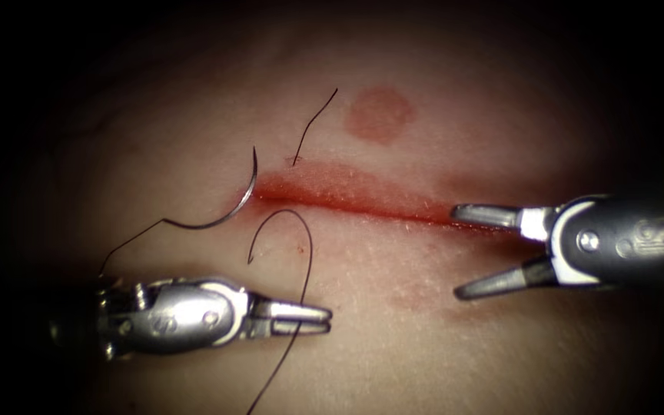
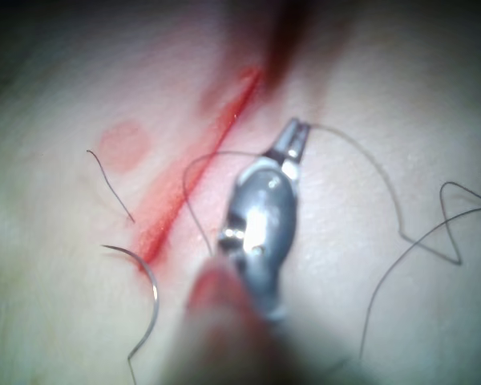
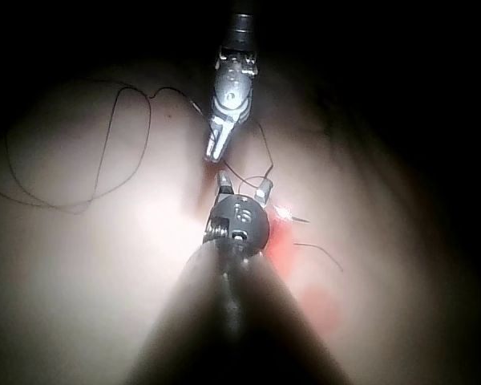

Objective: Wound Closure
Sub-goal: Pick up long suture end with the left gripper, then double-wrap the suture around the right gripper.

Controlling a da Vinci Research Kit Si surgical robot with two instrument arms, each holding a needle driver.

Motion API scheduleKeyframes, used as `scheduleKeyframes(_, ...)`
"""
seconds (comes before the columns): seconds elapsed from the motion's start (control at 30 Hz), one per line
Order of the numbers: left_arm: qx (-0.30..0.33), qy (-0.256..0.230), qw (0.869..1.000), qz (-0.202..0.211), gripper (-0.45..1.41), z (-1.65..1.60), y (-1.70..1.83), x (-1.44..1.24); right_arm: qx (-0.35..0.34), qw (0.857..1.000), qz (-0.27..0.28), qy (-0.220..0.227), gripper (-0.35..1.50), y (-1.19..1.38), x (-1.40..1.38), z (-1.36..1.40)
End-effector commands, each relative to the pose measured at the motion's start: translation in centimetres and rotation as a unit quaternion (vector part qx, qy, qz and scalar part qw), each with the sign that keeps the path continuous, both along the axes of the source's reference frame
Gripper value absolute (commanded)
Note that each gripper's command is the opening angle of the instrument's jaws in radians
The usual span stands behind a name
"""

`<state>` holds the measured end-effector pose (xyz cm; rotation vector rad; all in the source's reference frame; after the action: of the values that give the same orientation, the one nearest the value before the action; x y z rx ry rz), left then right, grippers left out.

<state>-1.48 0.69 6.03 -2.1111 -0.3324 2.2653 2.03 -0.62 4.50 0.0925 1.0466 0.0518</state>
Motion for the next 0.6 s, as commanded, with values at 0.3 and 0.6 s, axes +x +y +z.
scheduleKeyframes(0.3,-0.008,0.007,0.999,-0.036,-0.35,-0.16,0.24,0.37,0.002,1.0,-0.008,-0.004,0.62,-0.14,0.47,0.2)
scheduleKeyframes(0.6,0.003,0.005,0.998,-0.063,-0.35,-0.38,0.41,0.65,0.002,1.0,0.005,-0.014,0.51,-0.1,0.62,0.27)
